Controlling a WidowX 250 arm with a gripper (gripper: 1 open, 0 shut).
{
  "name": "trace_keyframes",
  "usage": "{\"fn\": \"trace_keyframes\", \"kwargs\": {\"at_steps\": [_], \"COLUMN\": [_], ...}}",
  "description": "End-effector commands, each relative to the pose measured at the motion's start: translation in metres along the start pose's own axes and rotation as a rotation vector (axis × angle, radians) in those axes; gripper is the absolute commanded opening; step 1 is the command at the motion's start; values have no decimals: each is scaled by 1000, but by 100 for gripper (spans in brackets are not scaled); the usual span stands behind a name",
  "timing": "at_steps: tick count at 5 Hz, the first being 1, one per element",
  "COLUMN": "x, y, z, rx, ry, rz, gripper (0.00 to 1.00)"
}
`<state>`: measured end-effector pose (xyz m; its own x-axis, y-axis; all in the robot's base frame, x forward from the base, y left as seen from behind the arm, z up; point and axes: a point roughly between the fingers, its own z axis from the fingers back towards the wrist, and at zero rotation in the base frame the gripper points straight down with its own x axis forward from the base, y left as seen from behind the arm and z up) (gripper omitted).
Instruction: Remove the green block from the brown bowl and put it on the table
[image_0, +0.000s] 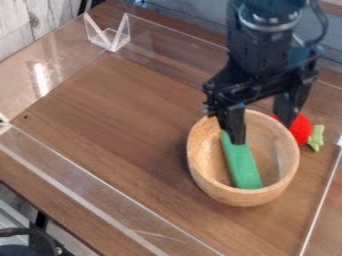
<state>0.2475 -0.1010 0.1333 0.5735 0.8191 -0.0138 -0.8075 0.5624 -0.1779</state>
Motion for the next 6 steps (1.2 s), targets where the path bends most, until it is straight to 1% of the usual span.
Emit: {"fn": "trace_keyframes", "kwargs": {"at_steps": [1,2,3,4,5,6], "x": [-5,-11,-6,5,12,19], "y": [1,7,10,13,19,19], "z": [-3,-17,-34,-47,-42,-32], "rx": [-34,-41,-49,-54,-59,-76], "ry": [-6,1,6,0,-9,-3], "rz": [-3,-9,-4,-3,12,-5], "gripper": [100,100,100,100,100,100]}}
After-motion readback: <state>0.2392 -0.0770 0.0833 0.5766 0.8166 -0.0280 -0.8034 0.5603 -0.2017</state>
